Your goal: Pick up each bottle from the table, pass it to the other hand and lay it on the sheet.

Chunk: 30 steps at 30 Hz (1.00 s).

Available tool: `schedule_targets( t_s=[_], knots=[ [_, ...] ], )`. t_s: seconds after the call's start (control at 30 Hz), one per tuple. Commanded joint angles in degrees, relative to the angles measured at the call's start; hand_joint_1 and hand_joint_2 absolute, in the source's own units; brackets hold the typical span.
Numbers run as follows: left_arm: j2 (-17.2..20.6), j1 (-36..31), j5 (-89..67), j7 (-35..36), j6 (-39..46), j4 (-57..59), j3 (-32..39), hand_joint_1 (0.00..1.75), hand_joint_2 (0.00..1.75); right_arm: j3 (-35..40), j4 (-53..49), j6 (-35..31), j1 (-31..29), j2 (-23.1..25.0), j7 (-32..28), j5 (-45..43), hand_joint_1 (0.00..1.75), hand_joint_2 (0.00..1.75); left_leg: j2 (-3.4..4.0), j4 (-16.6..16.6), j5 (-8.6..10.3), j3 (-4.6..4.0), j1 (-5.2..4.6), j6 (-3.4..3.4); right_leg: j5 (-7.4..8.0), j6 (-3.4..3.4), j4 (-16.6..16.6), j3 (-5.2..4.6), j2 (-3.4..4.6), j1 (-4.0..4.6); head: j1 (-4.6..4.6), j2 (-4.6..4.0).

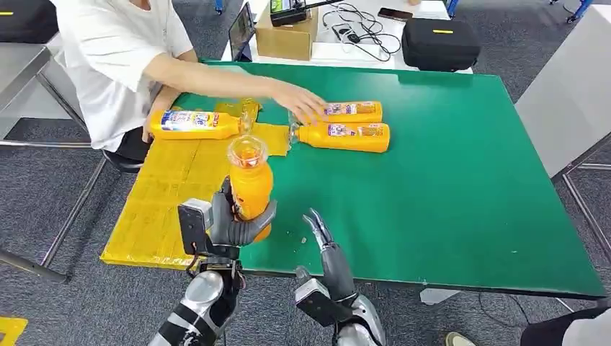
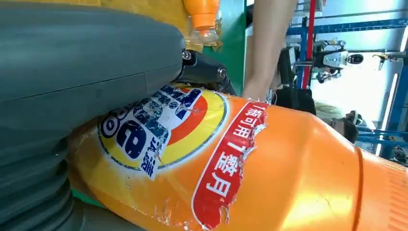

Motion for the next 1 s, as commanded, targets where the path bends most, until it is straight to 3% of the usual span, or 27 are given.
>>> schedule_targets(
  t_s=[0.03,0.4,0.43,0.47,0.53,0.6,0.63,0.8,1.0],
  knots=[
    [-0.2,-2.9,0.2,0.2,0.0,5.2,1.1,1.75,1.75,-1.1,4.9,-0.2,-2.1,0.0,-0.2,-0.2,0.00,0.00,0.07,-0.1,-0.05,0.22,0.02,-0.05,-0.04,-0.10,-0.1,0.21,0.01,0.03,0.00,0.00],
    [0.2,-4.8,-0.8,0.5,1.7,7.2,0.8,1.75,1.75,-1.7,6.5,-0.6,-2.6,0.4,-0.5,0.1,0.00,0.00,0.06,0.0,-0.07,0.24,0.05,-0.05,-0.05,-0.11,-0.1,0.25,0.00,0.07,0.00,0.00],
    [0.6,-6.2,-3.9,-0.5,5.0,9.2,0.5,1.75,1.75,-2.0,7.7,-0.3,-3.1,0.7,-1.0,-0.3,0.00,0.00,0.03,0.0,-0.03,0.17,0.02,-0.04,-0.03,-0.09,0.0,0.18,-0.03,0.03,0.00,0.00],
    [1.8,-8.7,-14.8,-1.8,14.6,13.4,-0.9,1.75,1.75,-1.9,8.9,0.2,-3.8,0.9,-1.7,-0.2,0.00,0.00,0.05,0.0,-0.09,0.32,0.06,-0.07,-0.08,-0.14,-0.1,0.33,-0.03,0.07,0.00,0.00],
    [3.5,-13.6,-27.0,0.8,22.1,23.4,-1.4,1.75,1.75,-2.6,9.8,0.8,-4.6,1.5,-2.3,-0.8,0.00,0.00,0.02,-0.1,-0.05,0.34,0.07,-0.09,-0.06,-0.17,-0.1,0.36,-0.06,0.09,0.00,0.00],
    [2.1,-15.2,-52.7,3.1,22.5,27.7,9.3,1.75,1.75,-2.8,9.3,2.1,-5.0,1.8,-2.5,-0.5,0.00,0.00,0.05,-0.1,0.03,0.24,0.03,-0.07,0.02,-0.11,-0.1,0.21,0.00,0.04,0.00,0.00],
    [1.4,-17.0,-55.4,2.3,22.5,31.6,11.8,1.75,1.75,-2.9,8.8,2.7,-5.5,1.8,-2.4,-0.6,0.00,0.00,0.10,-0.1,0.01,0.33,0.05,-0.08,0.02,-0.14,-0.1,0.29,0.03,0.07,0.00,0.00],
    [3.7,-24.6,-58.4,8.7,19.5,43.6,8.5,1.75,1.75,-3.0,8.3,5.3,-7.3,2.2,-2.0,-0.4,0.00,0.00,0.06,0.0,0.07,0.20,0.06,-0.12,0.01,-0.11,0.0,0.18,0.00,0.06,0.02,0.00],
    [4.1,-25.5,-58.6,9.2,19.2,45.8,8.4,1.75,1.75,-2.8,8.7,5.4,-7.4,2.4,-1.8,-0.1,0.00,0.00,0.13,0.0,0.03,0.29,0.09,-0.16,0.06,-0.30,0.0,0.24,-0.02,0.11,0.00,0.00]
  ],
)
